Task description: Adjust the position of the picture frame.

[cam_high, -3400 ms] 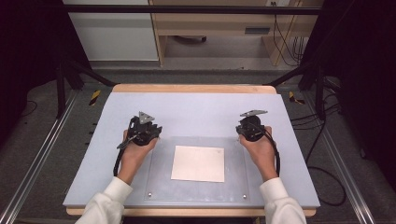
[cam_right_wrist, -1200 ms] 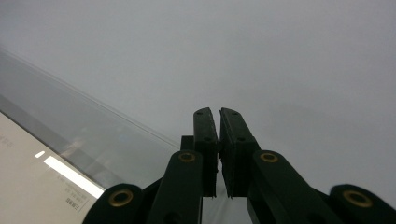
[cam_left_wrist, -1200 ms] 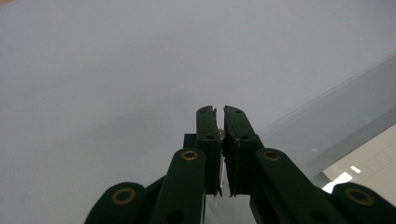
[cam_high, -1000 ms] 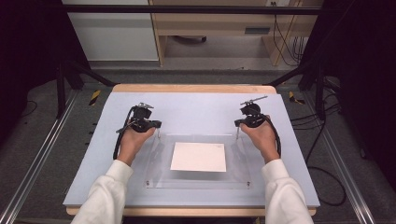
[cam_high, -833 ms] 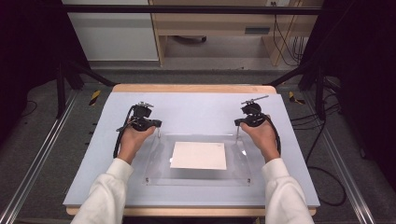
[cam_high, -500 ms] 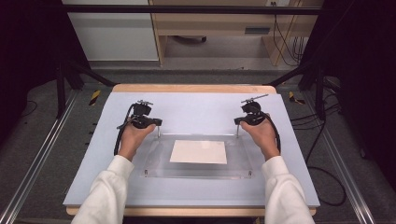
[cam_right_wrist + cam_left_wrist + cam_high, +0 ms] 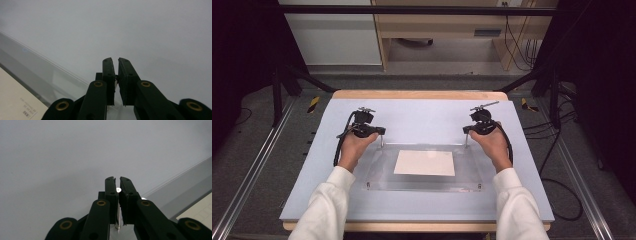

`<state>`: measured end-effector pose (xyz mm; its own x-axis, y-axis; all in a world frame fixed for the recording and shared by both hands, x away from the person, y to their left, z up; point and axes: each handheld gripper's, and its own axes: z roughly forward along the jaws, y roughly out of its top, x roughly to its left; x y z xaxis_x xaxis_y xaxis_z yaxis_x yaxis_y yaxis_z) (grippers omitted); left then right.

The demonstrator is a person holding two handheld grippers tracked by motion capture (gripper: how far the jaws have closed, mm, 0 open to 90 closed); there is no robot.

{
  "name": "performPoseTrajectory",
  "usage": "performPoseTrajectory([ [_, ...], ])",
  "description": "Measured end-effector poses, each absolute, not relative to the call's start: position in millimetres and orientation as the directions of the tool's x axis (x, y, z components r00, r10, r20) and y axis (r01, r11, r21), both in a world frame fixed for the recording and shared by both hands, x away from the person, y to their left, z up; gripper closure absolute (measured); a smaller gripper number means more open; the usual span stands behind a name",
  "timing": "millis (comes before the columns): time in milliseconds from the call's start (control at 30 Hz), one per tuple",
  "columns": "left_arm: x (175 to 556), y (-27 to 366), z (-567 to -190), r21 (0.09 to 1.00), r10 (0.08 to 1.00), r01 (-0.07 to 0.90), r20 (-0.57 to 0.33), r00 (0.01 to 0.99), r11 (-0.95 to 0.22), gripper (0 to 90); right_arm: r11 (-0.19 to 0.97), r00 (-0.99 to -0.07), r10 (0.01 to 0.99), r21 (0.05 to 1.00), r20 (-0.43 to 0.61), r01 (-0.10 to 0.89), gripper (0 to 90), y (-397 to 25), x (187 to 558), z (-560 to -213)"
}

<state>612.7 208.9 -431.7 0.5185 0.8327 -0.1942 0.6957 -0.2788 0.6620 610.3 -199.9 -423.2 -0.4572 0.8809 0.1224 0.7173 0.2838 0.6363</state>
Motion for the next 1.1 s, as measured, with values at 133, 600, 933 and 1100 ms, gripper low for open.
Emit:
performPoseTrajectory([
  [133, 612.9, 208.8, -432.5, 0.666, 0.836, 0.695, -0.196, 0.513, -0.271, 84.6, 0.288, -0.458, 0.882, 0.637, 0.115, 0.715, 82.7, -199.8, 609.8, -423.1],
  [600, 613.0, 210.7, -432.8, 0.668, 0.834, 0.695, -0.201, 0.514, -0.267, 85.0, 0.324, -0.466, 0.884, 0.688, 0.024, 0.65, 60.9, -205.8, 593.2, -405.0],
  [933, 612.3, 211.1, -432.7, 0.668, 0.833, 0.693, -0.198, 0.517, -0.272, 85.0, 0.384, -0.467, 0.875, 0.771, -0.129, 0.508, 46.9, -230.5, 520.5, -381.4],
  [1100, 611.5, 211.2, -433.0, 0.671, 0.833, 0.691, -0.198, 0.517, -0.269, 85.1, 0.405, -0.451, 0.875, 0.774, -0.174, 0.486, 44.6, -253.4, 471.1, -395.8],
])
